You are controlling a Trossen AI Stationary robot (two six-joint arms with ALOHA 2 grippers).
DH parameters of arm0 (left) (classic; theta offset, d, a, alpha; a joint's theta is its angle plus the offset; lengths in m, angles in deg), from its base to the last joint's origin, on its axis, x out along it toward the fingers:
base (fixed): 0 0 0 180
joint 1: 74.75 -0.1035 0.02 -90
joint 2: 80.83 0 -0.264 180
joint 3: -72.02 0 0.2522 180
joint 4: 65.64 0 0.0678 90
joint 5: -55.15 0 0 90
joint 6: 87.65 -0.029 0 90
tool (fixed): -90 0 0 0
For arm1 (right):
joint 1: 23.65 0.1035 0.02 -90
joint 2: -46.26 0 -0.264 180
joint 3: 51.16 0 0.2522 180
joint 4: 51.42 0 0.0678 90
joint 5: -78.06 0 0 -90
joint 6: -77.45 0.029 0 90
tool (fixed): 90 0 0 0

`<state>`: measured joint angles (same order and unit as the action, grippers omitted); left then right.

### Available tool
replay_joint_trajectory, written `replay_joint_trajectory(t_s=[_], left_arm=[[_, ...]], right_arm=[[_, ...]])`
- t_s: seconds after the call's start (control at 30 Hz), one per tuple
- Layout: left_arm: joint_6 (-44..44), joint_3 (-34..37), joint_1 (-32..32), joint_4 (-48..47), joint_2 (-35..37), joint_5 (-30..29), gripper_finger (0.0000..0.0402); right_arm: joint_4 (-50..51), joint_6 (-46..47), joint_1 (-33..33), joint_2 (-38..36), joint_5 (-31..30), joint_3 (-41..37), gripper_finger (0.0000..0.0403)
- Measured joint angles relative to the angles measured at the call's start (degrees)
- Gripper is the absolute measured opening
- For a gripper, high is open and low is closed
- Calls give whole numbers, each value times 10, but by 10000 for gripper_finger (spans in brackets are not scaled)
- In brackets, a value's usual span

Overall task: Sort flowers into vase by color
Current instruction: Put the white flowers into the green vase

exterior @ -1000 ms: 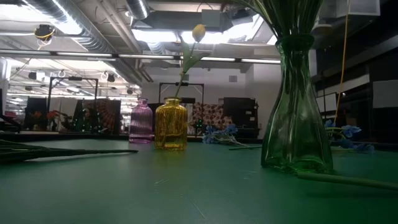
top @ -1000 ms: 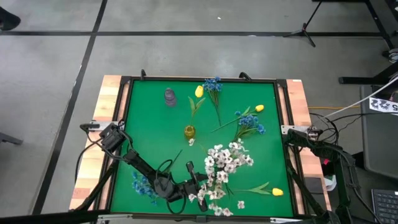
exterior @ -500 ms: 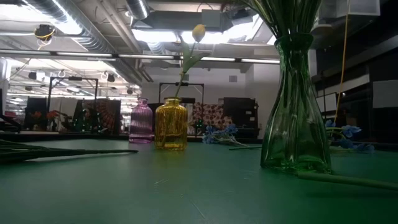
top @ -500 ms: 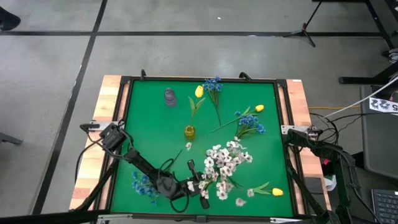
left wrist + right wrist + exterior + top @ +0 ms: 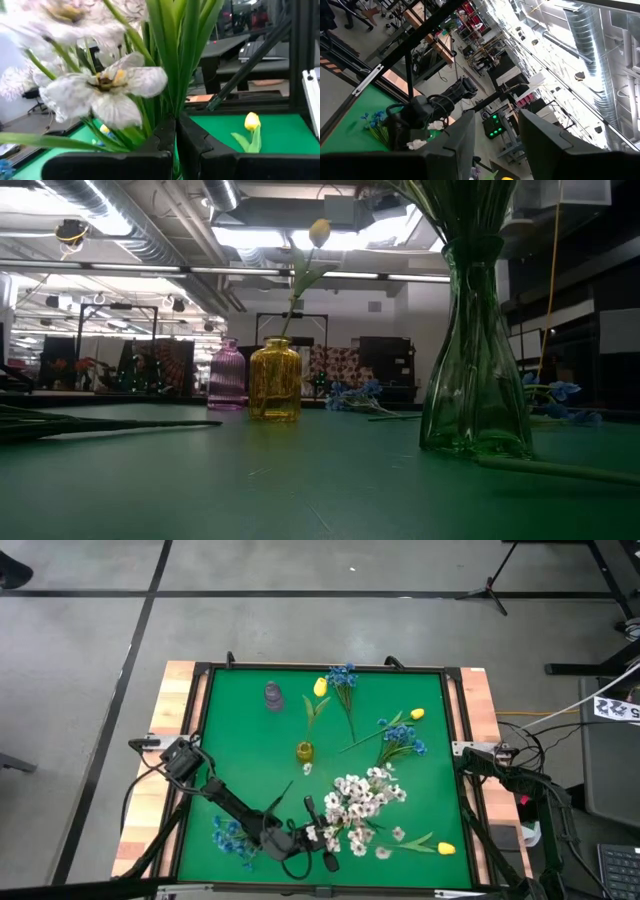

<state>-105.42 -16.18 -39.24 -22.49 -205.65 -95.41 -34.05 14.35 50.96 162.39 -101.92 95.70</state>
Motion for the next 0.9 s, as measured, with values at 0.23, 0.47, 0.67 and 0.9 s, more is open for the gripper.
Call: replay_joint_trajectory(t_s=[0.23,0.47,0.67,0.9], left_arm=[[43,0,-1,-39,0,-1,4],[53,0,-1,-49,0,-2,4],[79,0,-5,-70,0,-2,5],[86,0,-5,-86,0,-2,5]], right_arm=[[0,0,0,0,0,0,152],[0,0,0,0,0,0,152],[0,0,0,0,0,0,152],[0,0,0,0,0,0,152]])
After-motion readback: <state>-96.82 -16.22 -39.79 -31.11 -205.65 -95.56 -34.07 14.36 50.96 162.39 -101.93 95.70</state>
